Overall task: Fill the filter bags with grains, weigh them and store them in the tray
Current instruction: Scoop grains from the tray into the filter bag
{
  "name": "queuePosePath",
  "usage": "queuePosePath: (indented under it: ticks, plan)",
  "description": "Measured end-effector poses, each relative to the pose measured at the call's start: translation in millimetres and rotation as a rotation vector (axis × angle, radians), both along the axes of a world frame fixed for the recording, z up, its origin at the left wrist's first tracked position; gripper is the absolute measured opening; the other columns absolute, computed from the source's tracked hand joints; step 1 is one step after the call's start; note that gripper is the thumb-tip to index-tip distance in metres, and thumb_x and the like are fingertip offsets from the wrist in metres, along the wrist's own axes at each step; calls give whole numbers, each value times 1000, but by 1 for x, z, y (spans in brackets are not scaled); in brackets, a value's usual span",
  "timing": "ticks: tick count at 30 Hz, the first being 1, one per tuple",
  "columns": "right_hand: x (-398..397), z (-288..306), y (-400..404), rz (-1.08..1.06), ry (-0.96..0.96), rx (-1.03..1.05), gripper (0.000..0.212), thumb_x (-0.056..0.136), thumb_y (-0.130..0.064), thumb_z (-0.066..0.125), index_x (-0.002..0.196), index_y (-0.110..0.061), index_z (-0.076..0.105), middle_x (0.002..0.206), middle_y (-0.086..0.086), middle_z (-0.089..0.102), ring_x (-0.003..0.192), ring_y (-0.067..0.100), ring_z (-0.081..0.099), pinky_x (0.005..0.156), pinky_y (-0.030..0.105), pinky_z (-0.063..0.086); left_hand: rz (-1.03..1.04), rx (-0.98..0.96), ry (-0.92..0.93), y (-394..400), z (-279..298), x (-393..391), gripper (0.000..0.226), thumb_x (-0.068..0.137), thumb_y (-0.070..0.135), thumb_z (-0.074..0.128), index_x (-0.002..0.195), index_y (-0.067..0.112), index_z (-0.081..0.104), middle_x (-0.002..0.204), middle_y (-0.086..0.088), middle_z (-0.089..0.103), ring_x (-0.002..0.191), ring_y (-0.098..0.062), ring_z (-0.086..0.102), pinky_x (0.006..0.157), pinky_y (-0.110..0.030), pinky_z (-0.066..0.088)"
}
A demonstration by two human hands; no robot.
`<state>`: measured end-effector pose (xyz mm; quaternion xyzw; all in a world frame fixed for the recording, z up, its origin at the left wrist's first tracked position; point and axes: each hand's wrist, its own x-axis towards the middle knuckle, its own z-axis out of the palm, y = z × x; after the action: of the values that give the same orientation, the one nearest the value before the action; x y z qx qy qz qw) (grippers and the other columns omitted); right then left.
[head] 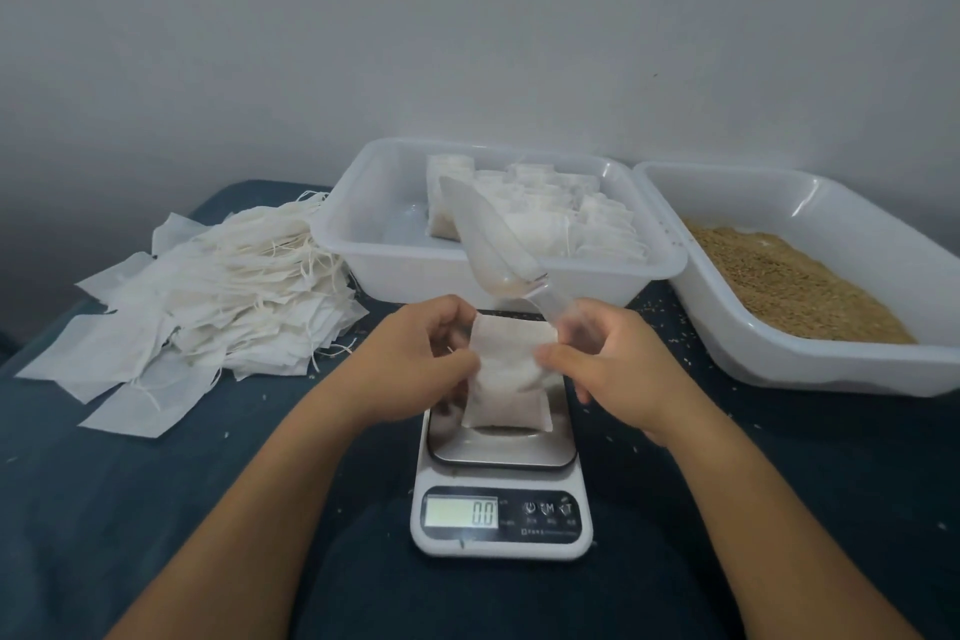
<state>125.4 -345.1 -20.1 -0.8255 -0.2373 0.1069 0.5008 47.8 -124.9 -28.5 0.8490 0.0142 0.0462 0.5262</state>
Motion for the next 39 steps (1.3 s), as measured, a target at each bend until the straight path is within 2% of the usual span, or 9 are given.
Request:
queuePosePath:
  ticks: [3, 6, 9, 14, 17, 23, 33, 37, 39]
  plan:
    - [4, -5, 2, -37, -79, -101, 24, 87, -25, 81, 76, -23, 59, 61, -18, 63, 49, -3, 54, 51, 12, 41, 32, 206, -58, 2, -3, 1, 21, 85, 12, 68, 91, 33, 65, 83, 18, 69, 71, -8, 67, 69, -20, 53]
    - [5, -7, 2, -68, -120, -163, 24, 87, -36, 80, 77, -27, 60, 68, -24, 66, 59, -7, 59, 58, 19, 40, 68, 238, -88, 5, -6, 2, 23, 83, 14, 67, 90, 36, 65, 87, 21, 69, 72, -7, 63, 63, -12, 46]
    - [5, -7, 0, -123, -163, -149, 27, 86, -48, 78, 78, -29, 60, 81, -16, 71, 64, 1, 62, 63, 26, 44, 101, 251, -104, 8, -8, 4, 26, 82, 13, 69, 91, 37, 65, 89, 22, 68, 73, 0, 60, 64, -8, 43]
    - [7, -5, -2, -238, -194, -21, 27, 84, -56, 75, 81, -32, 61, 88, -21, 70, 77, 2, 66, 73, 41, 60, 183, 193, -129, 14, -9, 4, 34, 83, 14, 67, 104, 41, 63, 90, 18, 65, 69, 2, 59, 57, -8, 45]
    - [10, -3, -3, -298, -235, 55, 25, 82, -62, 70, 84, -38, 63, 93, -29, 67, 81, -4, 65, 76, 44, 61, 306, 76, -131, 15, -10, 9, 30, 85, 16, 64, 105, 38, 62, 84, 18, 65, 61, 0, 61, 46, -14, 47]
    - [15, -6, -5, -352, -280, 167, 17, 85, -57, 70, 90, -40, 65, 98, -31, 69, 93, -7, 66, 80, 49, 62, 447, -25, -162, 19, -13, 14, 23, 89, 17, 66, 102, 36, 64, 85, 9, 64, 59, 6, 60, 45, -9, 42]
    - [19, -10, -4, -346, -293, 184, 16, 88, -52, 70, 92, -37, 67, 96, -22, 73, 89, 0, 69, 75, 40, 60, 453, -13, -134, 19, -17, 17, 18, 90, 22, 66, 101, 35, 66, 82, 10, 65, 60, 5, 59, 49, -12, 44]
    - [20, -13, -4, -296, -275, 117, 15, 87, -40, 71, 86, -30, 60, 81, -17, 70, 57, 1, 63, 55, 15, 49, 410, 1, -115, 18, -18, 17, 13, 91, 25, 69, 99, 36, 66, 73, 16, 64, 56, 3, 59, 49, -13, 44]
    - [21, -16, -4, -275, -251, 57, 19, 86, -34, 74, 84, -24, 59, 74, -13, 66, 49, 3, 61, 47, 12, 44, 385, -12, -110, 16, -18, 17, 10, 92, 28, 69, 99, 35, 66, 72, 16, 67, 50, 1, 58, 45, -14, 44]
